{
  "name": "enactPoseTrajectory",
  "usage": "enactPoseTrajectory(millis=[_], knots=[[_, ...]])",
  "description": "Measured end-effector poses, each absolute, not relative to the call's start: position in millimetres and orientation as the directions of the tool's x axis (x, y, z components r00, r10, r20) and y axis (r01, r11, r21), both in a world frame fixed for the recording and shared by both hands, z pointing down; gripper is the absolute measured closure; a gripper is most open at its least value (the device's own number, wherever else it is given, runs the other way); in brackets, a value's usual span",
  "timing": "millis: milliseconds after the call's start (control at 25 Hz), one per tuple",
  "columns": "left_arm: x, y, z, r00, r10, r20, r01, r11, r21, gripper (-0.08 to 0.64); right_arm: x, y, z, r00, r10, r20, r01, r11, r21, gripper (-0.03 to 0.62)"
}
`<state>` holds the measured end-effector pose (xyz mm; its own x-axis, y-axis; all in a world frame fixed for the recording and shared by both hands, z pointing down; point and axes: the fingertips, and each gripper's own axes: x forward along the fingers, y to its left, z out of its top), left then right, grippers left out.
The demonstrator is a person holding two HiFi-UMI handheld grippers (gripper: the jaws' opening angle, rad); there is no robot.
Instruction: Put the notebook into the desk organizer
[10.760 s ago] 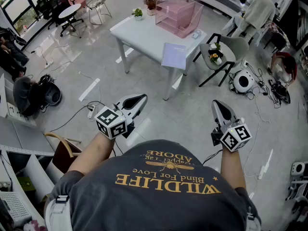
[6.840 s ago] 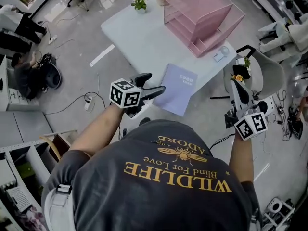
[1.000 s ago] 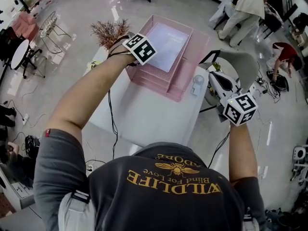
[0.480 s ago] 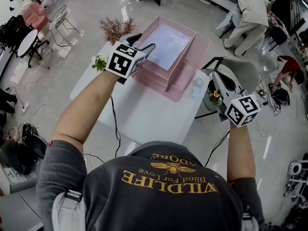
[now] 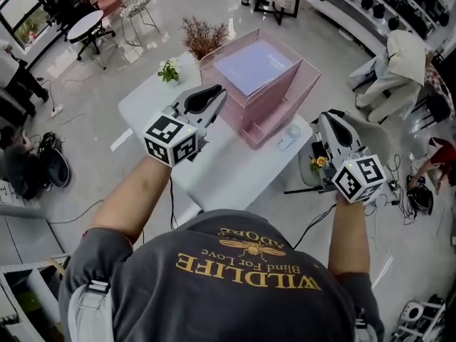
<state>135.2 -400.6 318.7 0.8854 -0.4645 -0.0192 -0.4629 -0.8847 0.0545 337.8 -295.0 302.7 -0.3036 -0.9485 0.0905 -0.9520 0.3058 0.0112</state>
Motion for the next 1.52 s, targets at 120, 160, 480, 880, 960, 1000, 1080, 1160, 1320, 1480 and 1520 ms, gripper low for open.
enactPoseTrajectory(millis=[120, 160, 480, 880, 960, 1000, 1080, 1160, 1320, 1480, 1520], knots=[[121, -363, 325, 0.859, -0.510, -0.056, -0.502, -0.858, 0.108, 0.558, 342, -276, 306, -0.343, -0.935, 0.088, -0.939, 0.345, 0.003, 0.592], [117, -352, 326, 0.855, -0.515, -0.069, -0.503, -0.853, 0.135, 0.558, 342, -270, 307, -0.352, -0.932, 0.087, -0.936, 0.353, 0.000, 0.592], [87, -317, 332, 0.854, -0.518, -0.052, -0.510, -0.852, 0.121, 0.560, 328, -248, 318, -0.343, -0.936, 0.076, -0.939, 0.341, -0.035, 0.592], [37, -344, 335, 0.868, -0.495, -0.040, -0.489, -0.866, 0.108, 0.560, 296, -255, 336, -0.274, -0.959, 0.076, -0.961, 0.270, -0.056, 0.592], [36, -346, 336, 0.869, -0.493, -0.040, -0.487, -0.867, 0.105, 0.560, 297, -256, 333, -0.266, -0.961, 0.074, -0.964, 0.262, -0.054, 0.592], [36, -345, 336, 0.870, -0.491, -0.042, -0.485, -0.868, 0.105, 0.560, 298, -256, 332, -0.263, -0.962, 0.074, -0.964, 0.259, -0.054, 0.592], [39, -345, 336, 0.872, -0.488, -0.044, -0.481, -0.870, 0.107, 0.560, 300, -257, 330, -0.259, -0.963, 0.073, -0.965, 0.255, -0.054, 0.592], [42, -344, 337, 0.874, -0.485, -0.042, -0.479, -0.872, 0.102, 0.560, 302, -258, 330, -0.258, -0.963, 0.071, -0.965, 0.255, -0.054, 0.592], [50, -343, 336, 0.878, -0.477, -0.041, -0.474, -0.877, 0.077, 0.560, 303, -259, 328, -0.263, -0.962, 0.070, -0.964, 0.260, -0.057, 0.592], [54, -341, 336, 0.879, -0.476, -0.037, -0.471, -0.878, 0.087, 0.560, 305, -259, 328, -0.257, -0.964, 0.073, -0.966, 0.254, -0.054, 0.592], [54, -341, 337, 0.879, -0.475, -0.036, -0.471, -0.878, 0.086, 0.560, 306, -259, 328, -0.254, -0.964, 0.072, -0.967, 0.251, -0.053, 0.592]])
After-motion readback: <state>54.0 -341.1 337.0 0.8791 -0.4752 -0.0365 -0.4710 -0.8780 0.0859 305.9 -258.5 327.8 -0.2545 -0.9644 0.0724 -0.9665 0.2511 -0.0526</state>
